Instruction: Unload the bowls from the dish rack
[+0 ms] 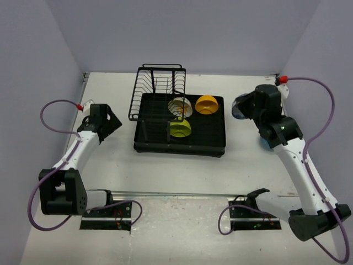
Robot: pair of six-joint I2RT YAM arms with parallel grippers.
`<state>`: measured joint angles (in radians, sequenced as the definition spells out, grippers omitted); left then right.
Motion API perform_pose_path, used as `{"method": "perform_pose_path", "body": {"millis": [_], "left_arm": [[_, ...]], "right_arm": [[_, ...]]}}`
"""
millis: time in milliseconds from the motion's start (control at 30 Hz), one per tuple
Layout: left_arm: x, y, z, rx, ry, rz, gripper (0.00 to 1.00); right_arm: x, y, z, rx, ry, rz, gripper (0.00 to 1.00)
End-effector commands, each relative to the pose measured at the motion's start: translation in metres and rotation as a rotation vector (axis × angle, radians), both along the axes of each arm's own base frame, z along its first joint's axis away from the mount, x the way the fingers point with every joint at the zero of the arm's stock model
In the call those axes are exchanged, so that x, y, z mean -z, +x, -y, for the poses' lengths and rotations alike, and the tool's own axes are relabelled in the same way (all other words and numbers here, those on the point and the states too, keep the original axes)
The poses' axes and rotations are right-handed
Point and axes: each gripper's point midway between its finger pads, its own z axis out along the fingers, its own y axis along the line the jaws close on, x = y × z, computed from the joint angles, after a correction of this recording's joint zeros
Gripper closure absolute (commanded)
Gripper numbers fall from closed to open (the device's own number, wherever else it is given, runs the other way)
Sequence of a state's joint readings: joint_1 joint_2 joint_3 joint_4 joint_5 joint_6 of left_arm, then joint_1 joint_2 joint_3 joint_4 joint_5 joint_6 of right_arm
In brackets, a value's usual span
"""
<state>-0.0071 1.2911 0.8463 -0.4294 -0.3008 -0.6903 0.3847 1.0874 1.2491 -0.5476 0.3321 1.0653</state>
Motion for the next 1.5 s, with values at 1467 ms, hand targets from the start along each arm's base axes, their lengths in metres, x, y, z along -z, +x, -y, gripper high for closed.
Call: {"method": "perform_pose_path", "body": {"millis": [1467], "left_arm": [[0.007,0.041,-0.012,0.040,0.086,-0.050,0.00]], "right_arm": [[0.236,0.025,0.212,0.039,-0.504,-0.977,1.00]]}}
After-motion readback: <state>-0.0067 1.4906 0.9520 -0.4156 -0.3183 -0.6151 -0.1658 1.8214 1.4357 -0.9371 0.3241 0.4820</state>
